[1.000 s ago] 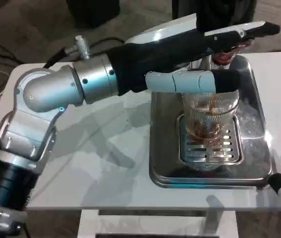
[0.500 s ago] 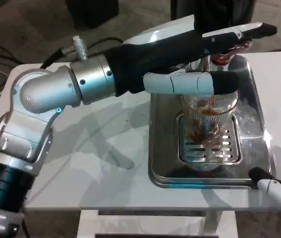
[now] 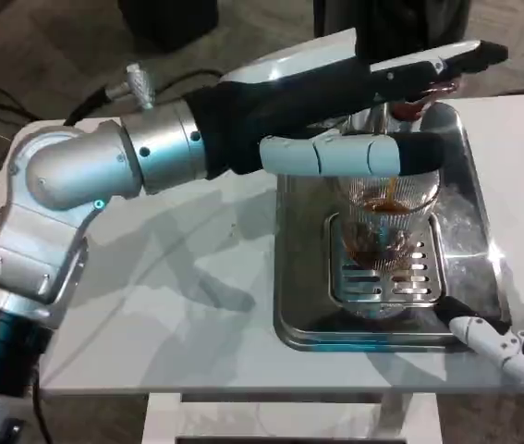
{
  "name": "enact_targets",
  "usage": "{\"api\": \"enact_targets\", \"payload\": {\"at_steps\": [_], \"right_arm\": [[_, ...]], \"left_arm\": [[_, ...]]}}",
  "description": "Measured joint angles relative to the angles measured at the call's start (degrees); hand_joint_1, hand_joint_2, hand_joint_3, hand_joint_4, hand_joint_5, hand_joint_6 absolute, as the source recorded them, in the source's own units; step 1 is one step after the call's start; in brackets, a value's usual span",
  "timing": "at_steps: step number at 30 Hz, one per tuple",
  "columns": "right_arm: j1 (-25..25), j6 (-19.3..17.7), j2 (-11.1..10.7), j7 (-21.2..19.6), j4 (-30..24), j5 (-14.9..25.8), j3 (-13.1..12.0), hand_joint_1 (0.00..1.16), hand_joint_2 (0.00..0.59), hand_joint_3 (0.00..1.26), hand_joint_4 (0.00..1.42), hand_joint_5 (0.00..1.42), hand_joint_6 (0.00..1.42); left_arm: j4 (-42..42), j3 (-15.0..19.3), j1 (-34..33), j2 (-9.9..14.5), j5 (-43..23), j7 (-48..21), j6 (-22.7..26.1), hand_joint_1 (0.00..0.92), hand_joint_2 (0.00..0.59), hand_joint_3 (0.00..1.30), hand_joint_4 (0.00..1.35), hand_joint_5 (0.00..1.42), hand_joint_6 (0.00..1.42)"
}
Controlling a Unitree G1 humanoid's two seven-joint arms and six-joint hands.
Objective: Grasp the cup under the faucet to collect the drink, then remove the cup.
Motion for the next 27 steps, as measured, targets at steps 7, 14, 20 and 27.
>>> {"api": "enact_targets", "payload": {"at_steps": [7, 14, 20, 27], "right_arm": [[-2.04, 1.35, 0.21, -0.91, 1.81, 0.01, 1.98, 0.9, 0.197, 0.0, 0.0, 0.0, 0.2], [-4.76, 3.19, 1.12, -2.11, 3.3, 0.02, 3.77, 0.94, 0.214, 0.0, 0.0, 0.0, 0.2], [-6.52, 4.46, 2.29, -3.0, 4.22, 0.21, 4.96, 0.99, 0.219, 0.0, 0.0, 0.0, 0.2], [-8.6, 5.92, 3.09, -3.71, 5.17, 0.29, 6.39, 1.07, 0.227, 0.0, 0.0, 0.0, 0.2]], "left_arm": [[-0.84, -0.02, 0.21, 0.89, 0.0, -0.03, 0.12, 0.0, 0.126, 0.0, 0.0, 0.02, 0.04], [-1.44, 0.01, 0.5, 1.97, -0.1, -0.05, 0.12, 0.0, 0.125, 0.0, 0.0, 0.02, 0.04], [-1.69, 0.03, 0.6, 2.43, -0.11, -0.05, 0.01, 0.0, 0.125, 0.0, 0.0, 0.02, 0.05], [-1.7, 0.04, 0.63, 2.72, -0.12, -0.06, -0.25, 0.0, 0.121, 0.0, 0.0, 0.02, 0.05]]}}
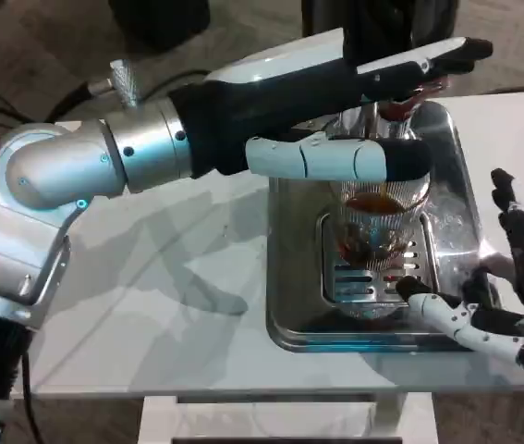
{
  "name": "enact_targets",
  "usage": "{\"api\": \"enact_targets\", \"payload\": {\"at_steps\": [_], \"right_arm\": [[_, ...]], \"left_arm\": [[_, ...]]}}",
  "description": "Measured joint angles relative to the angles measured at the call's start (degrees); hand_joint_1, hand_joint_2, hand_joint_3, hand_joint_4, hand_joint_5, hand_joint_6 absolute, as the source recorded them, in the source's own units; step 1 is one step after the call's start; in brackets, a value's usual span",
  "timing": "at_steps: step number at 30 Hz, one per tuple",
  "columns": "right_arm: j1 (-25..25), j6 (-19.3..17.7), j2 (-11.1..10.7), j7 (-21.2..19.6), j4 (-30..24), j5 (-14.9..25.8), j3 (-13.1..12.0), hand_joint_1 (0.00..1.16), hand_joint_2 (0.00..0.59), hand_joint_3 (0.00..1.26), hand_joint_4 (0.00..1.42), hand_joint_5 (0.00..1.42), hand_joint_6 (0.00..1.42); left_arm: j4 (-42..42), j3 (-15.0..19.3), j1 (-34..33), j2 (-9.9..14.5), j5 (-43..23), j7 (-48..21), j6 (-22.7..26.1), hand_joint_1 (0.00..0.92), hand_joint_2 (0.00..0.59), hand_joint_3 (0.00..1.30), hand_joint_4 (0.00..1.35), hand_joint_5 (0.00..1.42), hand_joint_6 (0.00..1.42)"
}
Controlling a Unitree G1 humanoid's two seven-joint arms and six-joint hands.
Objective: Grasp the cup under the faucet to collect the drink, then remove the cup.
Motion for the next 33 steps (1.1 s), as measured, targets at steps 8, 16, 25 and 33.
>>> {"api": "enact_targets", "payload": {"at_steps": [8, 16, 25, 33], "right_arm": [[-1.55, 1.22, 1.08, -1.76, 1.55, -0.32, 1.68, 1.16, 0.243, 0.0, 0.0, 0.0, 0.2], [-3.47, 2.21, 2.79, -4.49, 3.42, -0.55, 3.17, 1.16, 0.282, 0.0, 0.0, 0.0, 0.2], [-4.83, 2.59, 3.69, -6.25, 4.76, -0.58, 3.68, 1.16, 0.285, 0.0, 0.0, 0.0, 0.19], [-5.33, 2.59, 3.77, -7.19, 5.4, -0.5, 3.64, 1.16, 0.284, 0.0, 0.0, 0.0, 0.19]], "left_arm": [[-0.01, 0.09, 0.01, 0.48, -0.02, -0.34, -0.45, 0.0, 0.132, 0.0, 0.0, 0.0, 0.06], [-0.33, 0.17, 0.01, 1.12, -0.05, -0.53, -0.47, 0.0, 0.153, 0.0, 0.0, 0.0, 0.07], [-0.76, 0.58, 0.37, 1.58, -0.16, -0.55, -0.46, 0.0, 0.128, 0.0, 0.0, 0.0, 0.08], [-0.72, 2.5, 1.71, 1.62, -0.62, -0.36, 0.16, 0.0, 0.113, 0.0, 0.0, 0.0, 0.08]]}}
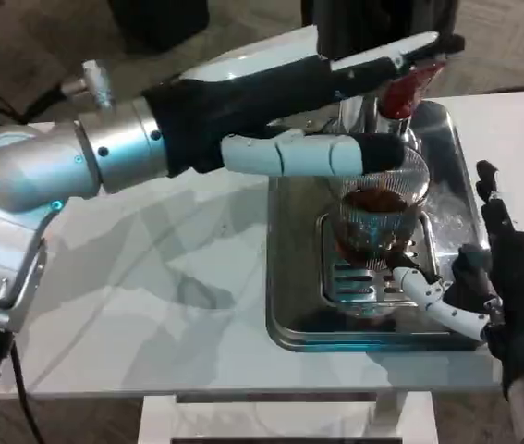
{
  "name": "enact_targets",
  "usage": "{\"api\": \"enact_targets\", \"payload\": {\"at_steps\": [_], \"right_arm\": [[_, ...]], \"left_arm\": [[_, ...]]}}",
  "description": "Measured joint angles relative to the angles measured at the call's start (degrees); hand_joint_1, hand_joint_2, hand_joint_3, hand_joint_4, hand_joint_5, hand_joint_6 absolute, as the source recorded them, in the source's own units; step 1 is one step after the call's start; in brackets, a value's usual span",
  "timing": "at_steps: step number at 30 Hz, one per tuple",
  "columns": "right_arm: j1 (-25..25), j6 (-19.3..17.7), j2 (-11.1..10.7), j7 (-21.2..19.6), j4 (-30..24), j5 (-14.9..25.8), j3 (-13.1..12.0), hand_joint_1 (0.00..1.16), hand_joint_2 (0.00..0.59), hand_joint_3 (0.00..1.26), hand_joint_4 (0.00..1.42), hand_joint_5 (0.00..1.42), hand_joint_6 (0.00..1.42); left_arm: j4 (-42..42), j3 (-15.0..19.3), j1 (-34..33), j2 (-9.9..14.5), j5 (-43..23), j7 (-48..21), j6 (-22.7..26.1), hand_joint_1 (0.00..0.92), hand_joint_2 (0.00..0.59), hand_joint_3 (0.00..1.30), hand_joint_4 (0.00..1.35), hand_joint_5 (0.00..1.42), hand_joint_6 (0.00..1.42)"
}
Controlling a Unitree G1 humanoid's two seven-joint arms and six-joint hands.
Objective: Grasp the cup under the faucet to collect the drink, then remove the cup.
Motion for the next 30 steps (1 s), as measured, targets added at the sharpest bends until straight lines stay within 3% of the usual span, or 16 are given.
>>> {"api": "enact_targets", "payload": {"at_steps": [15, 30], "right_arm": [[-0.93, 0.0, -0.11, 0.0, 0.18, 0.72, -1.17, 1.11, 0.251, 0.0, 0.0, 0.0, 0.2], [-2.96, 0.0, -0.1, -0.01, 2.0, 1.99, -1.47, 1.03, 0.263, 0.0, 0.0, 0.0, 0.2]], "left_arm": [[0.08, 3.34, 2.51, -2.31, -1.2, 1.63, -1.05, 0.0, 0.109, 0.0, 0.0, 0.0, 0.1], [-3.68, 7.34, 6.02, -1.3, -4.37, 1.63, -1.23, 0.013, 0.104, 0.0, 0.0, 0.0, 0.07]]}}
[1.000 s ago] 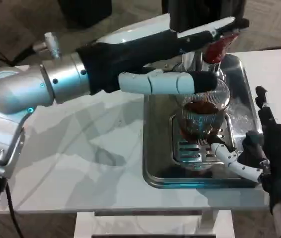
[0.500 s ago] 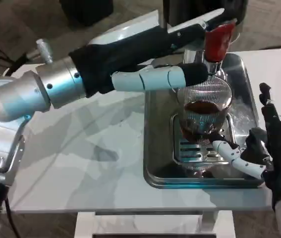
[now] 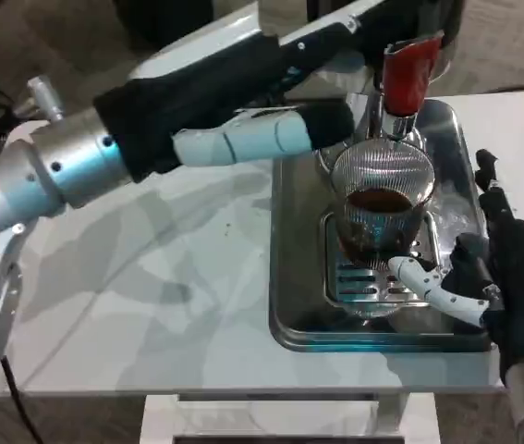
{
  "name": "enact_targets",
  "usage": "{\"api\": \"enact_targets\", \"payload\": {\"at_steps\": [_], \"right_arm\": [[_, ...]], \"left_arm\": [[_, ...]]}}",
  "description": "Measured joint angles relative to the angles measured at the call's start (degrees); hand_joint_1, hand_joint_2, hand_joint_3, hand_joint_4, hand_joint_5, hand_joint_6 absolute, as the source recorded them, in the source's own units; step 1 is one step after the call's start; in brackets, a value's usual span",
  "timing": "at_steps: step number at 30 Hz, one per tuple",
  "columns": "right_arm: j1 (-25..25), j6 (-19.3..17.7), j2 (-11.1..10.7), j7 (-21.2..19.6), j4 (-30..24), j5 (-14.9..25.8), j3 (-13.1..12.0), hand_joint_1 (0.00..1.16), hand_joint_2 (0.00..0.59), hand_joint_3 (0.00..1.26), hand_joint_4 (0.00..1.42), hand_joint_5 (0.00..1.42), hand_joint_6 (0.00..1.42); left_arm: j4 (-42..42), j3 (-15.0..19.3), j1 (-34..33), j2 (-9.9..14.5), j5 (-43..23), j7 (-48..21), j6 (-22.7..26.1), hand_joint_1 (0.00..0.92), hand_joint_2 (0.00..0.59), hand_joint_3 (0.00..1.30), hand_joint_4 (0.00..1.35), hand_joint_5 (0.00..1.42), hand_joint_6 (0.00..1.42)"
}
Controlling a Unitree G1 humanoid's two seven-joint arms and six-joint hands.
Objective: Grasp the cup under the faucet to collect the drink, then remove the cup.
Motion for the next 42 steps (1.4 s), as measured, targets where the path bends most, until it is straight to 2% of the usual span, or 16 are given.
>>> {"api": "enact_targets", "payload": {"at_steps": [7, 10, 18, 30, 34, 42], "right_arm": [[-0.63, 0.0, 0.02, -0.05, 0.55, 0.66, -0.07, 0.9, 0.285, 0.0, 0.0, 0.0, 0.2], [-1.34, -0.01, -0.02, -0.18, 1.22, 1.16, -0.53, 0.85, 0.286, 0.0, 0.0, 0.0, 0.2], [-2.37, -0.8, -0.15, -1.24, 2.97, 2.28, -0.77, 0.73, 0.277, 0.0, 0.0, 0.0, 0.2], [-3.04, -2.38, -0.56, -1.75, 4.78, 3.43, -0.94, 0.65, 0.272, 0.0, 0.0, 0.0, 0.2], [-2.91, -2.4, -1.1, -1.56, 4.64, 4.37, -0.97, 0.64, 0.269, 0.0, 0.0, 0.0, 0.2], [-1.65, -2.2, -2.03, -0.34, 2.89, 5.73, -1.52, 0.63, 0.266, 0.0, 0.0, 0.0, 0.2]], "left_arm": [[-3.29, 3.01, 3.97, 2.25, -1.44, -0.01, 1.14, 0.0, 0.083, 0.0, 0.0, 0.0, 0.07], [-4.56, 4.51, 7.0, 3.87, -2.19, -0.02, 1.41, 0.0, 0.079, 0.0, 0.0, 0.01, 0.07], [-5.23, 6.78, 12.35, 5.87, -2.38, -0.01, 1.76, 0.0, 0.072, 0.0, 0.0, 0.03, 0.08], [-6.63, 10.78, 20.92, 6.94, -2.47, 0.98, 2.04, 0.0, 0.062, 0.01, 0.0, 0.05, 0.09], [-7.01, 11.13, 22.37, 7.05, -2.47, 1.34, 2.19, 0.0, 0.035, 0.03, 0.0, 0.05, 0.09], [-7.03, 11.38, 23.1, 7.83, -2.44, 1.78, 2.23, 0.0, 0.03, 0.04, 0.0, 0.06, 0.1]]}}
